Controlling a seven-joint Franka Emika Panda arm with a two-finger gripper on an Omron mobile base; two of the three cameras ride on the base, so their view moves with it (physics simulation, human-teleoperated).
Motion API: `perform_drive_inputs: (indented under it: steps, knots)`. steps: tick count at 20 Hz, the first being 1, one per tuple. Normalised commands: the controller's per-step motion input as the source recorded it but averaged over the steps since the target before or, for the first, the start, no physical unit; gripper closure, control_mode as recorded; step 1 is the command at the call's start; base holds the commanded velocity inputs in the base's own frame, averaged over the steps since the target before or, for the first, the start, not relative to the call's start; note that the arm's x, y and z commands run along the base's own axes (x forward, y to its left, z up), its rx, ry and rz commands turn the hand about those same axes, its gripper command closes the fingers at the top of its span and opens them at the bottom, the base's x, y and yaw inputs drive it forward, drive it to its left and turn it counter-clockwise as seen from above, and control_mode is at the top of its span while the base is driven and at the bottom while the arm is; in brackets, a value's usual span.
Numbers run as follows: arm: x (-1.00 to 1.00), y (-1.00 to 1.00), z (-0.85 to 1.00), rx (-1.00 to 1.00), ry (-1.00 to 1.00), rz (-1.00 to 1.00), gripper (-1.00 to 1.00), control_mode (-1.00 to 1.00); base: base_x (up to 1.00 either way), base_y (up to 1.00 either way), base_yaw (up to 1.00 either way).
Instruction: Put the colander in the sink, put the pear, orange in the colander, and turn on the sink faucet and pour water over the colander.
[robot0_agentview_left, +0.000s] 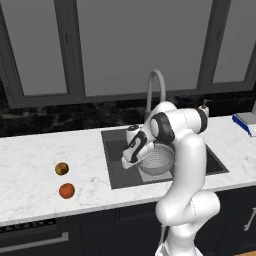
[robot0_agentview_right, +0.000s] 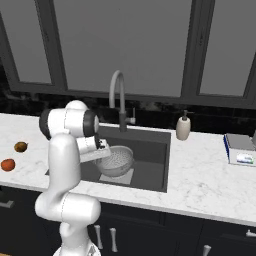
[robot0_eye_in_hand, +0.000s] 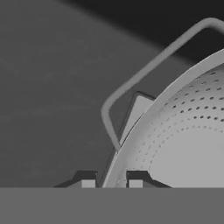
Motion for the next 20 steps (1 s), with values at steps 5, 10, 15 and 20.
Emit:
perform_drive_inputs:
  steps: [5, 10, 15, 20]
  knots:
    - [-0.26, -0.17, 0.05, 0.11, -0.17, 0.04, -1.00, -1.00, 0.00, 0.00, 0.00]
    - [-0.29, -0.01, 0.34, 0.07, -0.21, 0.08, -1.00, -1.00, 0.00, 0.00, 0.00]
    - [-0.43, 0.20, 0.97, 0.05, -0.23, 0.01, -1.00, -1.00, 0.00, 0.00, 0.00]
    - [-0.30, 0.36, 1.00, 0.02, -0.08, 0.00, -1.00, -1.00, 0.00, 0.00, 0.00]
